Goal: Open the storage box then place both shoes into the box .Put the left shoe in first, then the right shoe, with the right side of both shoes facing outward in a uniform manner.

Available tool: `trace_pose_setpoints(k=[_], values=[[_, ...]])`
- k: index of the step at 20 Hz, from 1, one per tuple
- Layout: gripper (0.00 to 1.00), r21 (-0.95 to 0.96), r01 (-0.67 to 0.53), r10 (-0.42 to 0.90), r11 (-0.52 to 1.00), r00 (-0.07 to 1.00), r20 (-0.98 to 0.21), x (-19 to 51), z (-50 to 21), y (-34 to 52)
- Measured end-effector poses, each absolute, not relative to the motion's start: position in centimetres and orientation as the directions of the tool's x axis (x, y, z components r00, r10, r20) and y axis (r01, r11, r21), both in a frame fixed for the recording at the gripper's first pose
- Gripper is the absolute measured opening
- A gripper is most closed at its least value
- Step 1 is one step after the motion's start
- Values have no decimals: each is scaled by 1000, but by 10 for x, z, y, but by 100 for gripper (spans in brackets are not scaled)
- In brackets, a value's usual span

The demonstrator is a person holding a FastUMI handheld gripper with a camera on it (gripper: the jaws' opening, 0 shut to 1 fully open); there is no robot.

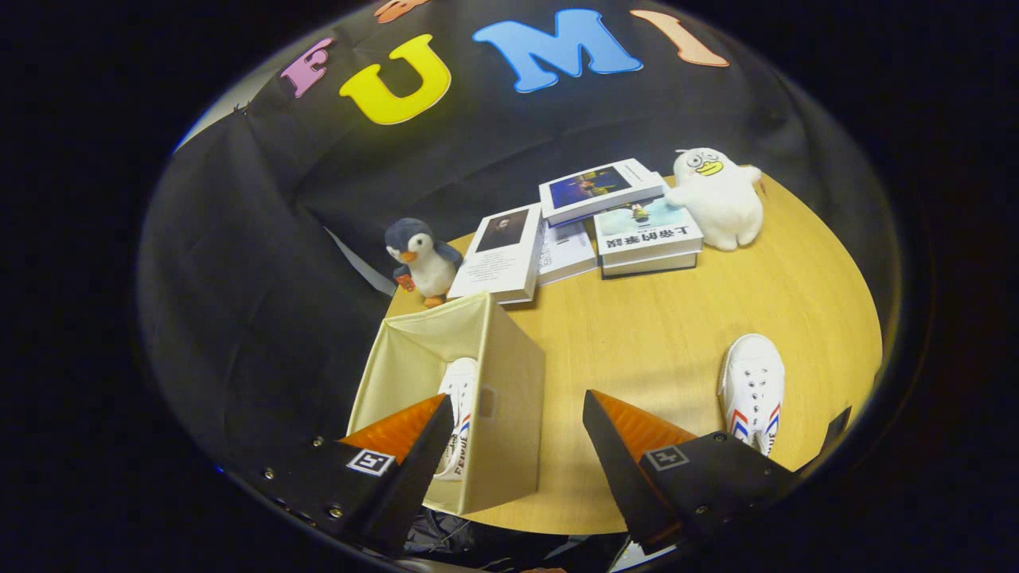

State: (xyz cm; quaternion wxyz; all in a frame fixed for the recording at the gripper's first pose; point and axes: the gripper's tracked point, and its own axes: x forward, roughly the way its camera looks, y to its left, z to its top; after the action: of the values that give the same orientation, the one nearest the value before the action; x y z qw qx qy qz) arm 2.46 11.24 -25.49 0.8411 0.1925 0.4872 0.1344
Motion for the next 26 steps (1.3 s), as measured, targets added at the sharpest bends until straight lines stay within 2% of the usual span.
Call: trace_pose_setpoints(k=[13, 26], values=[[98, 300, 105, 215, 948, 481, -850, -8, -316, -33], [99, 99, 160, 47, 982, 301, -953, -46, -406, -110]])
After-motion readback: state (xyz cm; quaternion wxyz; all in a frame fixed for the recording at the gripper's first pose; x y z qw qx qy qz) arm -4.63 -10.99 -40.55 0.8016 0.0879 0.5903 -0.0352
